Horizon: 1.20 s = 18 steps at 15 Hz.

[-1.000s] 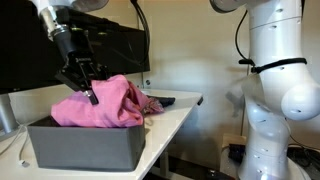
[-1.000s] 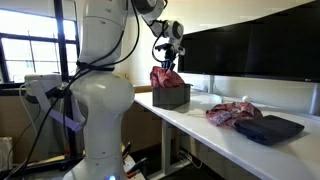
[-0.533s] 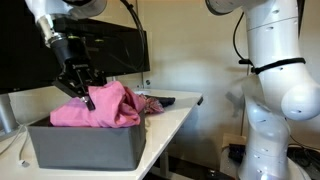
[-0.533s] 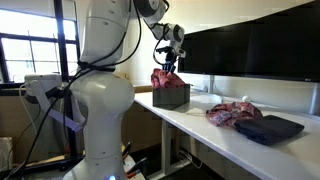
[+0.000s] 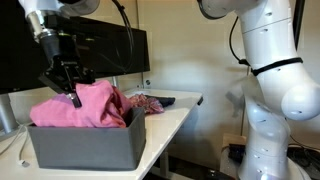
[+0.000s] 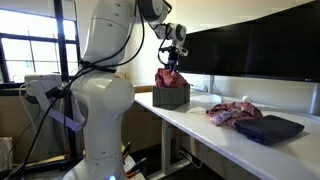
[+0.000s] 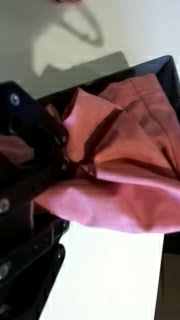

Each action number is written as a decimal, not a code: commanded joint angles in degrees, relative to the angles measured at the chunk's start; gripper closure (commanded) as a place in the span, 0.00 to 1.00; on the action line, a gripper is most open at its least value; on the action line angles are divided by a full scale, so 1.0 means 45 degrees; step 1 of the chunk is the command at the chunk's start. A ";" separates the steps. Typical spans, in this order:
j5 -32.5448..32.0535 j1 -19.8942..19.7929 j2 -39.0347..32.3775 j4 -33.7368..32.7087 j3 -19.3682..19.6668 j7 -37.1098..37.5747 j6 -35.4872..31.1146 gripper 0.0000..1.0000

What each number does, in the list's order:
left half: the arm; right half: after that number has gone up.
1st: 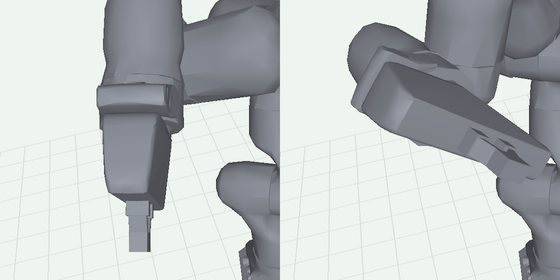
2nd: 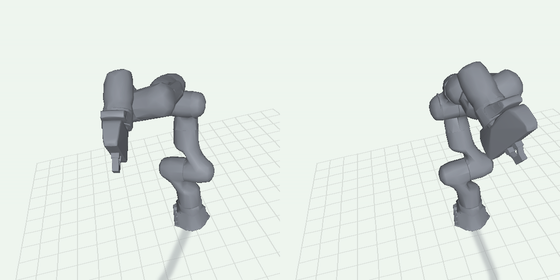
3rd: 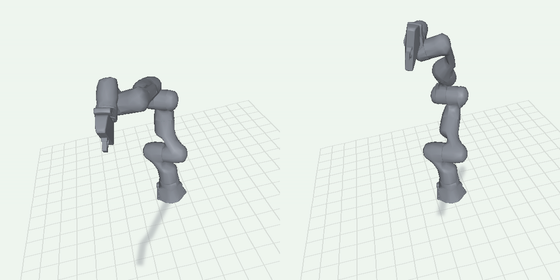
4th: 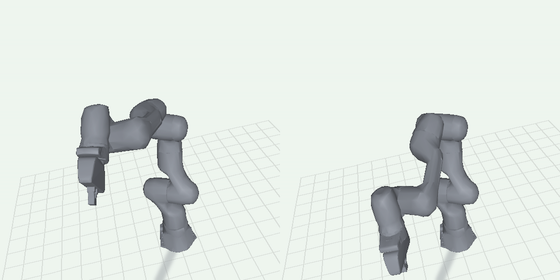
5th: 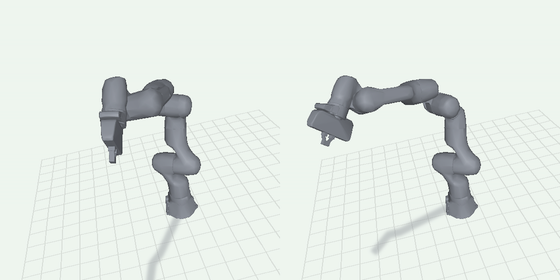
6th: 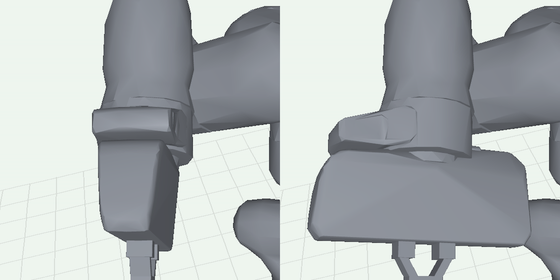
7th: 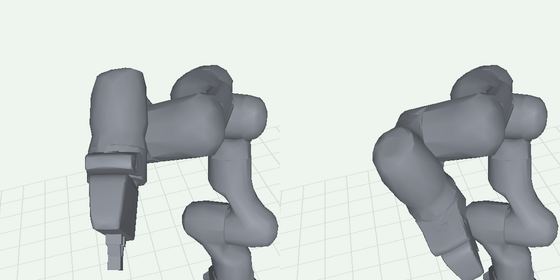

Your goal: Pick up the clothes and put them in the box

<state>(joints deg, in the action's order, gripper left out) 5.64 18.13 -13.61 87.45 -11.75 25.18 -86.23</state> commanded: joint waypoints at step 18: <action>0.0852 -0.0262 -0.1232 0.1686 0.0132 -0.1969 -0.1185 0.94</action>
<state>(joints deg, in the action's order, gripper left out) 8.53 17.45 -19.30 93.43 -11.13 17.39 -90.01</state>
